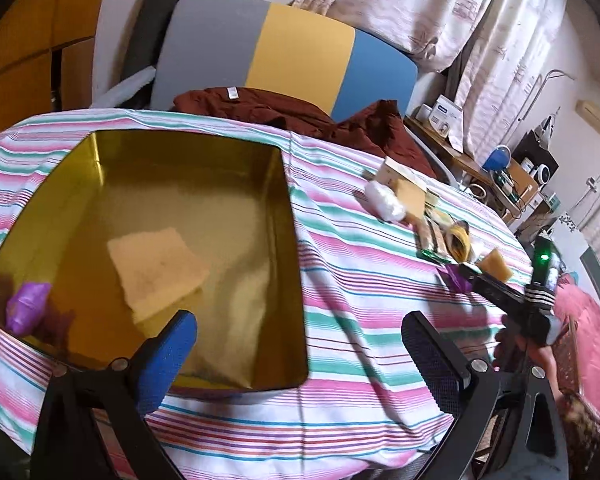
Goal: Organize objects
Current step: 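Grasp a second purple wrapped cookie packet with the right tool, then grasp the green-edged cracker pack with the left tool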
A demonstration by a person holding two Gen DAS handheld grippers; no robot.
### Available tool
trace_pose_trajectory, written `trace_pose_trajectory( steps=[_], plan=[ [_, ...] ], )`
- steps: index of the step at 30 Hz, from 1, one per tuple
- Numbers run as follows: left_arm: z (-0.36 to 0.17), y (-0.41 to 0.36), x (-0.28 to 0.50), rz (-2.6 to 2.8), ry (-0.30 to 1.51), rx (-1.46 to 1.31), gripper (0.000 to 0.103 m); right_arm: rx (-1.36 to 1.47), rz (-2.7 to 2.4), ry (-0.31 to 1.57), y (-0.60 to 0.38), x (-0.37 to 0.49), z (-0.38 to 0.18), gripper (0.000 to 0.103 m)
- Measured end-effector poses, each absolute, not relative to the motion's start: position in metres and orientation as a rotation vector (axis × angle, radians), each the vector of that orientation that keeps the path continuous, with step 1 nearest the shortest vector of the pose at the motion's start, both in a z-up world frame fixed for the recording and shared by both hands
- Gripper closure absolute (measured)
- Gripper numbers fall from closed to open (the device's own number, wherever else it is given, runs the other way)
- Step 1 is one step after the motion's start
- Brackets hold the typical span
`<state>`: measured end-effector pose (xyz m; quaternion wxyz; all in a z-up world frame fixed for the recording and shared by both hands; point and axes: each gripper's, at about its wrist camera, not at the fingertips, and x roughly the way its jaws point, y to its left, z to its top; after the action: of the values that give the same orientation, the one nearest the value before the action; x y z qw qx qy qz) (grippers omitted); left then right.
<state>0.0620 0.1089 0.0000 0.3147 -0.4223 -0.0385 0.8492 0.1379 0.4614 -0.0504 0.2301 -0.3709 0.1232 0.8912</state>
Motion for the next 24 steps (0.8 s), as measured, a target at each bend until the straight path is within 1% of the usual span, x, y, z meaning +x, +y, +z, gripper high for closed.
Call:
trace_pose_trajectory(
  steps=[2, 4, 6, 7, 8, 9, 10, 11, 14, 24],
  plan=[
    [0.000, 0.114, 0.066, 2.226, -0.105, -1.115, 0.000, -1.048, 2.443, 0.326, 0.466, 0.133, -0.057, 0.032],
    [-0.001, 0.120, 0.070, 2.215, -0.095, -1.122, 0.000, -1.053, 2.446, 0.379, 0.471, 0.133, -0.063, 0.032],
    [-0.002, 0.125, 0.072, 2.205, -0.075, -1.128, 0.000, -1.055, 2.438, 0.417, 0.475, 0.133, -0.068, 0.035],
    [-0.003, 0.129, 0.074, 2.204, -0.061, -1.132, 0.000, -1.043, 2.442, 0.418, 0.475, 0.134, -0.068, 0.039],
    [-0.003, 0.133, 0.074, 2.201, -0.047, -1.136, 0.000, -1.041, 2.449, 0.417, 0.474, 0.135, -0.068, 0.046],
    [-0.004, 0.137, 0.074, 2.196, -0.037, -1.139, 0.000, -1.041, 2.454, 0.409, 0.474, 0.133, -0.068, 0.050],
    [-0.003, 0.142, 0.075, 2.189, -0.030, -1.141, 0.000, -1.036, 2.458, 0.399, 0.473, 0.134, -0.068, 0.057],
    [-0.003, 0.147, 0.075, 2.185, -0.023, -1.142, 0.000, -1.031, 2.459, 0.397, 0.473, 0.134, -0.068, 0.059],
    [0.000, 0.163, 0.076, 2.169, 0.009, -1.137, 0.000, -0.991, 2.474, 0.427, 0.474, 0.141, -0.070, 0.062],
    [0.000, 0.252, 0.061, 2.121, 0.142, -1.135, 0.000, -0.766, 2.399, 0.617, 0.499, 0.176, -0.067, 0.062]
  ],
)
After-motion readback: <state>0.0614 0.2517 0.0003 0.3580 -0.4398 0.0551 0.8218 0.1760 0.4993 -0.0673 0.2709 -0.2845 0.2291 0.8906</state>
